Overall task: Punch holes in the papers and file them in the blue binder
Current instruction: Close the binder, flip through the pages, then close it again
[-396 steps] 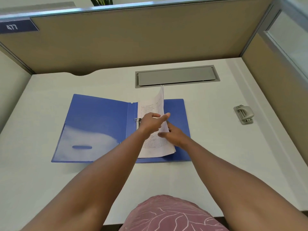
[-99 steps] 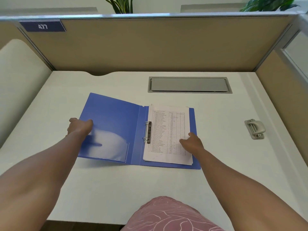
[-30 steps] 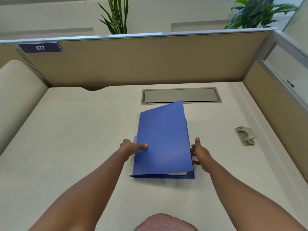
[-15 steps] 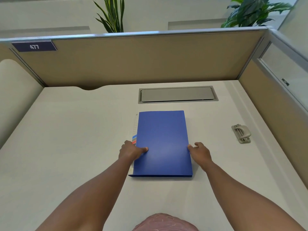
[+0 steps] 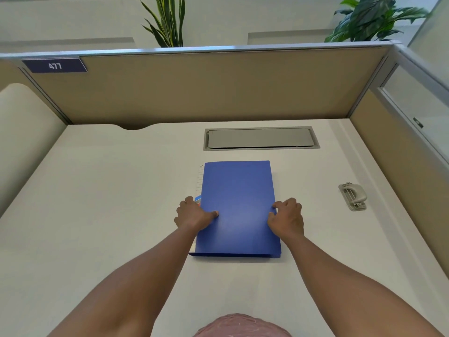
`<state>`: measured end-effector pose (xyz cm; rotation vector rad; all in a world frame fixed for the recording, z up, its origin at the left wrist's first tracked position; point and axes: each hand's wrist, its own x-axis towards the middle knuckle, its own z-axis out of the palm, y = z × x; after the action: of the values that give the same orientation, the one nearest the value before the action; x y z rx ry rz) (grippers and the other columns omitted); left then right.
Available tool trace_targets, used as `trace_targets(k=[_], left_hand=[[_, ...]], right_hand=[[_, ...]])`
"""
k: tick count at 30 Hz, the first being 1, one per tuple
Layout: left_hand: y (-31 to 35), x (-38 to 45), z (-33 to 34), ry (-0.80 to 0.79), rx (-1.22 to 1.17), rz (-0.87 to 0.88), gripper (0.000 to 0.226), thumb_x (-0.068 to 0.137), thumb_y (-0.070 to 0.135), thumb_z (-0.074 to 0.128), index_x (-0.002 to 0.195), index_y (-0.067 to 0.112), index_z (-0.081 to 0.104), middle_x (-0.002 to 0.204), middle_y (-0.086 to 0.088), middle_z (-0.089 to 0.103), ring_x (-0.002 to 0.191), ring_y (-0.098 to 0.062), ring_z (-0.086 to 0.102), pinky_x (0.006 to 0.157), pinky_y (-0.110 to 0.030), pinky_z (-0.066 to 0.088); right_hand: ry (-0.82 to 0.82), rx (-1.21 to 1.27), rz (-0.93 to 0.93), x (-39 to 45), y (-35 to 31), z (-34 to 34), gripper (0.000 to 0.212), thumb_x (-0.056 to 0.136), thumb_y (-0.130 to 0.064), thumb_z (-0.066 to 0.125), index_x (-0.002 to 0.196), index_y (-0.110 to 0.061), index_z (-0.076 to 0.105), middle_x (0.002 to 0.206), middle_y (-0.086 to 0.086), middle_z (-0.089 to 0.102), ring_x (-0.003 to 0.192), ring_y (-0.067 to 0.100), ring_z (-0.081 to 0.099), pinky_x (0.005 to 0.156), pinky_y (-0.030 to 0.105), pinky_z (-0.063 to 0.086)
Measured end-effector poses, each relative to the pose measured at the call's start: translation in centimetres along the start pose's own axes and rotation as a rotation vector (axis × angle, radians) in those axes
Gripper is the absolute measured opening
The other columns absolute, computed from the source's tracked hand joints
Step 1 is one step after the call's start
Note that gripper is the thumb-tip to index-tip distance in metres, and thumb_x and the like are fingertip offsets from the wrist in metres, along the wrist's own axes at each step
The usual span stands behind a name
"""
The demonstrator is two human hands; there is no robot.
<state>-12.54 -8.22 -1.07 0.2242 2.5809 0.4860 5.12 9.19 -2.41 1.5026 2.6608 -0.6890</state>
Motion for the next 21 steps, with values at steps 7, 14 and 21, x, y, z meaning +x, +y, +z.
trace_targets(k=[7, 14, 21], left_hand=[[0.8, 0.0, -1.0, 0.012, 0.045, 0.159, 0.099, 0.073, 0.061, 0.072, 0.151, 0.017, 0.029, 0.149, -0.003, 0.042, 0.137, -0.025, 0.040, 0.103, -0.043, 0.042], [1.3, -0.6, -1.3, 0.016, 0.071, 0.306, 0.087, 0.084, 0.054, 0.066, 0.154, 0.017, 0.029, 0.156, -0.001, 0.037, 0.142, -0.024, 0.036, 0.108, -0.042, 0.040], [1.8, -1.4, -1.0, 0.032, 0.127, 0.487, 0.067, 0.101, 0.043, 0.044, 0.157, 0.014, 0.021, 0.164, -0.003, 0.023, 0.150, -0.021, 0.021, 0.118, -0.040, 0.026]], right_hand=[[0.130, -0.057, -0.109, 0.4, -3.1, -1.2, 0.027, 0.091, -0.027, 0.051, 0.112, -0.014, 0.062, 0.116, 0.007, 0.047, 0.107, 0.027, 0.041, 0.084, 0.036, 0.044], [0.166, -0.077, -0.180, -0.1, -4.3, -1.6, 0.033, 0.093, -0.030, 0.050, 0.120, -0.014, 0.060, 0.121, 0.005, 0.050, 0.109, 0.026, 0.042, 0.085, 0.036, 0.042], [0.134, -0.073, -0.301, -0.3, -5.0, -1.4, 0.042, 0.097, -0.033, 0.047, 0.133, -0.012, 0.053, 0.144, 0.004, 0.043, 0.133, 0.025, 0.035, 0.103, 0.038, 0.037]])
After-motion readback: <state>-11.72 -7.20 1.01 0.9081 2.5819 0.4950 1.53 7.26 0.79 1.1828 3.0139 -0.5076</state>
